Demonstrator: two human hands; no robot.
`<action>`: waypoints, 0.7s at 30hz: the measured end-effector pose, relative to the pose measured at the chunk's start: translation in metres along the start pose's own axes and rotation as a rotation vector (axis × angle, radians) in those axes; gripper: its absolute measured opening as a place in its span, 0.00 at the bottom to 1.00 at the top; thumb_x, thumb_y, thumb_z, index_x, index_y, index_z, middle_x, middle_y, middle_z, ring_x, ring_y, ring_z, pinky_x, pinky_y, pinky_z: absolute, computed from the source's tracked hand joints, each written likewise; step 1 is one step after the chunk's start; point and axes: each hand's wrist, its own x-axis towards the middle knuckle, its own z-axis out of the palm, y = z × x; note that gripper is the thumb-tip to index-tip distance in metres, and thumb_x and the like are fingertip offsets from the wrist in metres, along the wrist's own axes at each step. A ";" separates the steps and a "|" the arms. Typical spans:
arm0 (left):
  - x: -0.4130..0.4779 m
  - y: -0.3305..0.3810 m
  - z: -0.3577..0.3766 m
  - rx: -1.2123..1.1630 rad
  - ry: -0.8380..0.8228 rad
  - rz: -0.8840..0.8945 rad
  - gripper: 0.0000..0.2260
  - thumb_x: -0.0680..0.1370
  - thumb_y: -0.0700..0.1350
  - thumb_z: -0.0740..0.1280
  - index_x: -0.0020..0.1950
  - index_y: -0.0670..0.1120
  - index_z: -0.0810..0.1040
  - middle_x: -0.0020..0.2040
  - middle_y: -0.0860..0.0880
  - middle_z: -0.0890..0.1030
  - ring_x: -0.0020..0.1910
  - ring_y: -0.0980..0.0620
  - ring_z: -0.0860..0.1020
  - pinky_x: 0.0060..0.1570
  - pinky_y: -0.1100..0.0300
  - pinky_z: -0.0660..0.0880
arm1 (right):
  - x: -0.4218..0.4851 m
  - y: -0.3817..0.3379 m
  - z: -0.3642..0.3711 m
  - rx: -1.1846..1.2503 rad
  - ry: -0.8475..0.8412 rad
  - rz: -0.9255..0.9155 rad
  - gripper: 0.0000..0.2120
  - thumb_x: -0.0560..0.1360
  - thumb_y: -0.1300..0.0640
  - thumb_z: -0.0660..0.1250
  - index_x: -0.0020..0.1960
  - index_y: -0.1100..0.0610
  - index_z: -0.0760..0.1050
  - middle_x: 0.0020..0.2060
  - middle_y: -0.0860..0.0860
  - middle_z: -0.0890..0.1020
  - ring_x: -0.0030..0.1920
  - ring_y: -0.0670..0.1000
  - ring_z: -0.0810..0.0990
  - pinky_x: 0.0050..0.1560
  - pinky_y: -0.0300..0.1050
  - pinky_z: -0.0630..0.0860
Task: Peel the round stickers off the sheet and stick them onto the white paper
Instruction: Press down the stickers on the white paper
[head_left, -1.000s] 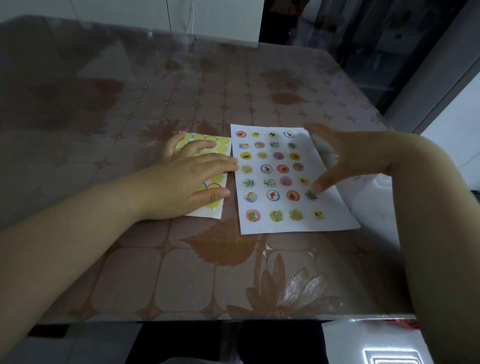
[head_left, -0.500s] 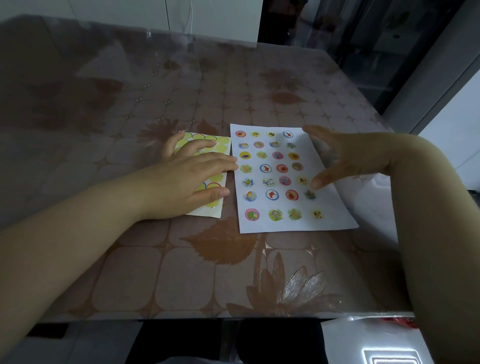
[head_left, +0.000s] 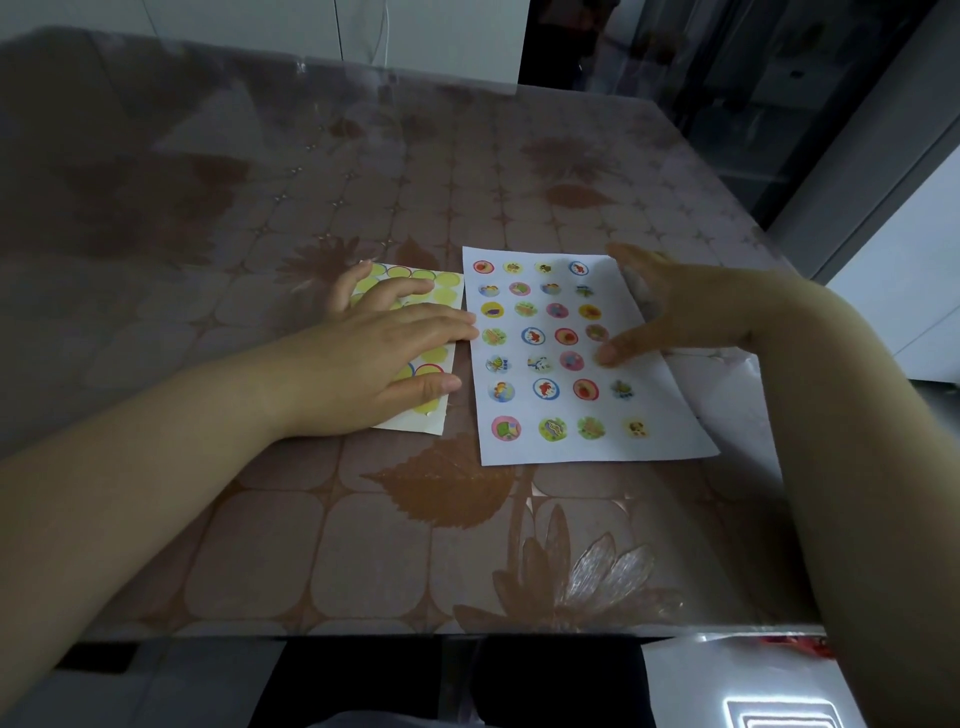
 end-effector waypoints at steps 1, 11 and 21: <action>0.000 0.000 0.000 -0.005 0.000 0.000 0.31 0.69 0.66 0.43 0.69 0.57 0.63 0.69 0.64 0.63 0.71 0.59 0.48 0.67 0.55 0.33 | 0.002 0.003 0.000 0.009 -0.004 -0.005 0.53 0.45 0.31 0.76 0.65 0.39 0.58 0.60 0.42 0.73 0.57 0.51 0.77 0.57 0.58 0.75; 0.000 -0.001 0.000 0.004 -0.018 -0.005 0.31 0.69 0.66 0.42 0.69 0.58 0.62 0.70 0.65 0.61 0.71 0.60 0.47 0.68 0.54 0.32 | 0.008 0.010 0.001 -0.054 -0.001 -0.003 0.58 0.43 0.26 0.73 0.69 0.38 0.55 0.64 0.40 0.70 0.60 0.50 0.74 0.61 0.59 0.71; 0.000 -0.001 0.000 0.018 -0.025 -0.011 0.30 0.69 0.66 0.42 0.69 0.58 0.61 0.70 0.64 0.62 0.72 0.59 0.46 0.68 0.53 0.32 | -0.025 -0.051 0.017 -0.185 0.015 -0.182 0.51 0.57 0.35 0.70 0.73 0.40 0.48 0.72 0.42 0.59 0.66 0.45 0.61 0.66 0.45 0.58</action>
